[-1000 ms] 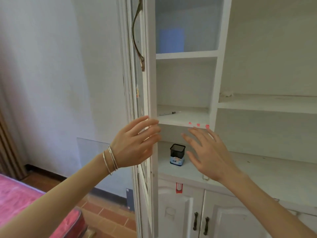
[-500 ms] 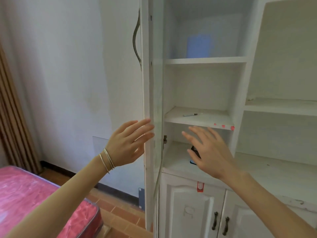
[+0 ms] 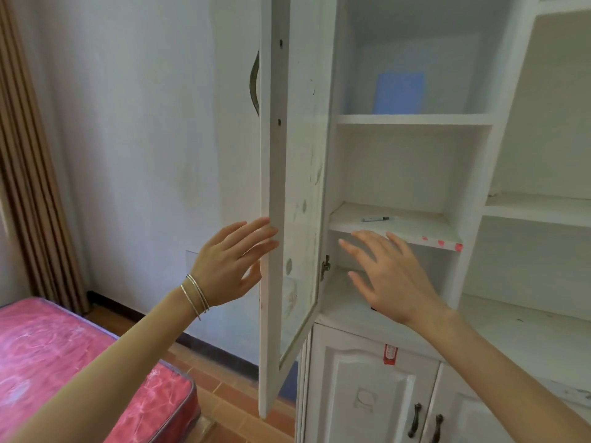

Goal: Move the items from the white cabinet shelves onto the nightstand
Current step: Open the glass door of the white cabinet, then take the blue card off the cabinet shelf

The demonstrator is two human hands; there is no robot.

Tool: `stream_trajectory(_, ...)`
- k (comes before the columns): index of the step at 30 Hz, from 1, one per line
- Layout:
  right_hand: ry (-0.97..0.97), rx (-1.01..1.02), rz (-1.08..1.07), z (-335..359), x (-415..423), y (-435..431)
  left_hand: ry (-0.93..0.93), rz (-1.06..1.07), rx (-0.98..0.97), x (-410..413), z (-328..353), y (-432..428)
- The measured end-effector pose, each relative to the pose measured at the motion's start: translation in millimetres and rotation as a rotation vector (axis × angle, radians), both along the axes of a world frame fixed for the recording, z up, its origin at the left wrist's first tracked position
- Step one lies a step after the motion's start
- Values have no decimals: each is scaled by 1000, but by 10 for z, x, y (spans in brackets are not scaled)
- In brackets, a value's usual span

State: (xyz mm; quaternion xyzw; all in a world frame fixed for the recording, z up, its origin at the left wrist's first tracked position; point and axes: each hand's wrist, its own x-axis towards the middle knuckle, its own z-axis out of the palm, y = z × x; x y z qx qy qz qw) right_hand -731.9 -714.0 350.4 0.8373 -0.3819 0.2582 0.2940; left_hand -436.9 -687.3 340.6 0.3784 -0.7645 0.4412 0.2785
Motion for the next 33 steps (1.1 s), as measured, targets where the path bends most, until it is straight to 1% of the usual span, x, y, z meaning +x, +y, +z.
stream_trajectory(10, -2, 16, -49, -11, -205, -49, 109, 47, -86, -296, 37, 93)
stream_trajectory(14, -23, 8, -68, 39, -382, -116, 140, 56, -38, -643, 134, 44)
stream_trajectory(21, -39, -42, -92, 243, -907, -337, 149, 72, 56, -1300, 279, -380)
stream_trajectory(33, -16, -146, -114, 786, -1978, -1206, 220, 79, 12, -2379, 685, -1337)
